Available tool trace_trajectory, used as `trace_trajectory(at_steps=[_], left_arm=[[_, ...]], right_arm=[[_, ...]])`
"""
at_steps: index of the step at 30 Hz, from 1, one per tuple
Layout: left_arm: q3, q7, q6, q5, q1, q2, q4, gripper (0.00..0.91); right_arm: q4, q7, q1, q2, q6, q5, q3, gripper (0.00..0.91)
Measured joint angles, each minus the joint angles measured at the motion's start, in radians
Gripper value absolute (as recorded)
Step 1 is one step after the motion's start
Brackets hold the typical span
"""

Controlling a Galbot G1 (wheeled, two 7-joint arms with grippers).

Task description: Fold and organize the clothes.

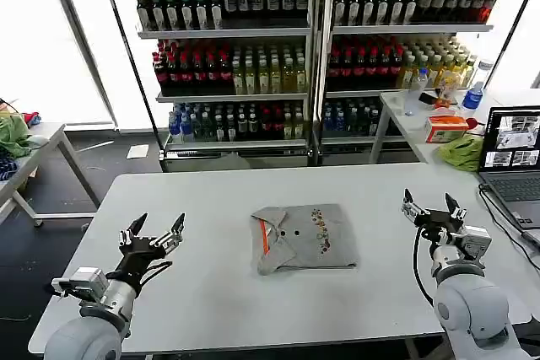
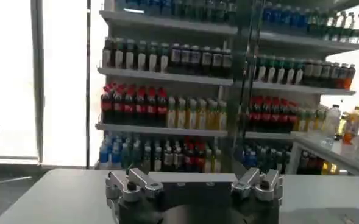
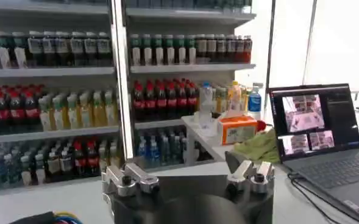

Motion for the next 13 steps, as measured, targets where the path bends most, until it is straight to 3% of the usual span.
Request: trace_trajectory(at_steps=[13], left_arm=[[-0.004,0.038,-0.004,0.026,0.006,-0.001,-0.009,0.907]], right_arm=[[0.013,-0.002,-0.009,0.004,0.0,-0.005,0.004,0.907]])
